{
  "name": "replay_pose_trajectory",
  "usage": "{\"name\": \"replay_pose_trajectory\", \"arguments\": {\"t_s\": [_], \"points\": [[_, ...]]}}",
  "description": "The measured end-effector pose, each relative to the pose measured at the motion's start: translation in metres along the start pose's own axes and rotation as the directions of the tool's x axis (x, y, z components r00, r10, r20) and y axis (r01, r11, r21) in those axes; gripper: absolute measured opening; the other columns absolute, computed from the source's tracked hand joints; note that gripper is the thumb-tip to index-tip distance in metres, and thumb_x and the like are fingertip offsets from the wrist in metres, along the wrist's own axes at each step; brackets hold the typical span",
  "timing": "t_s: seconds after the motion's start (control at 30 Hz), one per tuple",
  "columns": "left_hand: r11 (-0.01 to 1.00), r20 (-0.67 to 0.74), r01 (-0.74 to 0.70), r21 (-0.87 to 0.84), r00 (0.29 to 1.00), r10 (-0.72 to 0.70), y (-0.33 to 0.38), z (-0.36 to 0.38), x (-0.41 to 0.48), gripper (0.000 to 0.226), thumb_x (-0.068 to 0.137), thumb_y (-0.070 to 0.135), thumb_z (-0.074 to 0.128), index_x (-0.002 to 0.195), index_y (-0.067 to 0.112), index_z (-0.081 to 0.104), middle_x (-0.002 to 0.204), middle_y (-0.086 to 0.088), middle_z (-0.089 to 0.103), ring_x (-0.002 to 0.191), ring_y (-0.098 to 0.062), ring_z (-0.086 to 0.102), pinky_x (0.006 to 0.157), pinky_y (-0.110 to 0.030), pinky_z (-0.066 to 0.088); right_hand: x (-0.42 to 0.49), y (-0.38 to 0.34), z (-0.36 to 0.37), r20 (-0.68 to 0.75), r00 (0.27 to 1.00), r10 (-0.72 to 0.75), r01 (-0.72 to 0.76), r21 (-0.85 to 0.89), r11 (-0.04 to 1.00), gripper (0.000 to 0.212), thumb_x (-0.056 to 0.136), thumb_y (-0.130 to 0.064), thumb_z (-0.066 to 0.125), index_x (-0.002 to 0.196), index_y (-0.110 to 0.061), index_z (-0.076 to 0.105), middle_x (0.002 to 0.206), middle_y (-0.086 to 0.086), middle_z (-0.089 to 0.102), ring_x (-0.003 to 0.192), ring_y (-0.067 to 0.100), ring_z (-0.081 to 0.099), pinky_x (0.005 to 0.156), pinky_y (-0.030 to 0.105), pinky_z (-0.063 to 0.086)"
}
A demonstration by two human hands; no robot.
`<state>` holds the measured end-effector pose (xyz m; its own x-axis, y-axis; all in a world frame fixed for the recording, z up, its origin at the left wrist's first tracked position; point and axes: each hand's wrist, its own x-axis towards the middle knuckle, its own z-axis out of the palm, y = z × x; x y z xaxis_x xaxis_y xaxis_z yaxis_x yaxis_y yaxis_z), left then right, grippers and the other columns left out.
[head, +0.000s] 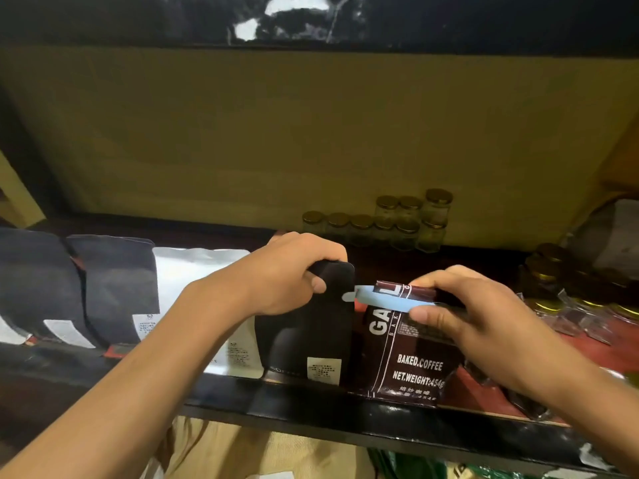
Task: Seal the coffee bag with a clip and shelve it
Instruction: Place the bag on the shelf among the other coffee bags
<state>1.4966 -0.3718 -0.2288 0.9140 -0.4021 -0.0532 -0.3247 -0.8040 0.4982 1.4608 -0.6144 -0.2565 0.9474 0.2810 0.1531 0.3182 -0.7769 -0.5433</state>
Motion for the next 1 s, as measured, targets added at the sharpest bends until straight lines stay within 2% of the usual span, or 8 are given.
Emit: {"name": "replay_pose_trajectory", "arguments": {"t_s": [0.13,0.23,0.33,0.5,0.6,0.73,0.87,1.0], "points": [[1.0,-0.024,0.0,0.029,1.0,0.001,0.0,0.003,0.003,0.041,0.086,-0.011,0.044,0.092,0.024,0.064,0.09,-0.005,0.061,0.094,-0.028,0.053,0.08,-0.049,0.049,-0.001,-0.009,0.0,0.053,0.998,0.014,-0.01,-0.061,0.998,0.019,0.091,-0.042,0.058,0.11,-0.047,0.055,0.101,-0.021,0.052,0.103,0.002,0.047,0.085,0.029,0.046],[0.994,-0.068,0.005,0.107,0.998,0.002,0.001,0.009,0.006,0.039,0.089,-0.006,0.046,0.093,0.03,0.062,0.087,0.011,0.056,0.1,-0.026,0.047,0.072,-0.036,0.039,-0.003,-0.02,0.005,0.041,0.999,0.024,-0.015,-0.207,0.978,0.02,0.093,-0.049,0.049,0.112,-0.044,0.054,0.099,-0.02,0.052,0.098,0.004,0.045,0.087,0.031,0.045],[0.989,-0.078,0.018,0.149,0.997,-0.007,0.002,0.014,0.007,0.037,0.088,-0.003,0.047,0.09,0.032,0.057,0.085,0.015,0.053,0.102,-0.029,0.043,0.074,-0.038,0.039,-0.006,-0.027,0.018,-0.007,1.0,0.021,-0.022,-0.347,0.938,0.026,0.095,-0.051,0.041,0.118,-0.041,0.047,0.1,-0.02,0.048,0.096,0.006,0.04,0.091,0.033,0.04],[0.992,-0.035,-0.014,0.128,0.999,0.018,0.003,0.006,0.002,0.03,0.088,0.001,0.053,0.099,0.028,0.059,0.091,0.005,0.062,0.096,-0.023,0.051,0.068,-0.023,0.033,-0.011,-0.024,0.023,-0.053,0.995,0.085,-0.1,-0.438,0.893,0.075,0.083,-0.071,0.016,0.15,-0.038,0.011,0.15,-0.018,0.032,0.141,0.01,0.022,0.119,0.042,0.012],[0.989,-0.06,-0.05,0.141,0.996,0.059,0.001,0.003,-0.009,0.049,0.083,-0.002,0.051,0.11,0.039,0.054,0.102,0.011,0.064,0.096,-0.011,0.041,0.077,-0.026,0.023,-0.017,-0.027,0.026,-0.139,0.99,0.029,-0.086,-0.426,0.901,0.084,0.079,-0.072,0.016,0.153,-0.032,0.018,0.155,-0.008,0.035,0.145,0.019,0.019,0.12,0.05,0.003],[0.95,-0.2,-0.099,0.295,0.966,0.163,-0.022,-0.01,-0.029,0.057,0.088,0.016,0.061,0.13,0.048,0.041,0.101,0.026,0.05,0.09,0.001,0.025,0.077,-0.02,0.011,-0.018,-0.034,0.028,-0.244,0.969,-0.042,-0.042,-0.332,0.942,0.064,0.084,-0.057,0.042,0.14,-0.027,0.05,0.14,-0.002,0.055,0.138,0.025,0.035,0.117,0.048,0.007],[0.927,-0.247,0.049,0.371,0.968,0.048,-0.059,-0.033,-0.054,0.05,0.089,0.03,0.068,0.126,0.05,0.042,0.093,0.029,0.042,0.087,0.006,0.017,0.08,-0.019,0.01,-0.004,-0.052,0.033,-0.227,0.972,-0.058,0.0,-0.25,0.968,0.062,0.082,-0.058,0.038,0.132,-0.028,0.059,0.129,-0.004,0.064,0.129,0.022,0.048,0.115,0.047,0.022],[0.961,-0.263,0.161,0.227,0.96,-0.099,-0.078,-0.034,-0.058,0.019,0.089,0.002,0.063,0.093,0.021,0.061,0.084,0.004,0.061,0.093,-0.029,0.053,0.075,-0.038,0.043,0.01,-0.066,0.045,-0.23,0.97,-0.074,0.058,-0.076,0.995,0.056,0.085,-0.051,0.042,0.133,-0.026,0.059,0.121,-0.002,0.069,0.117,0.02,0.059,0.101,0.045,0.044]]}}
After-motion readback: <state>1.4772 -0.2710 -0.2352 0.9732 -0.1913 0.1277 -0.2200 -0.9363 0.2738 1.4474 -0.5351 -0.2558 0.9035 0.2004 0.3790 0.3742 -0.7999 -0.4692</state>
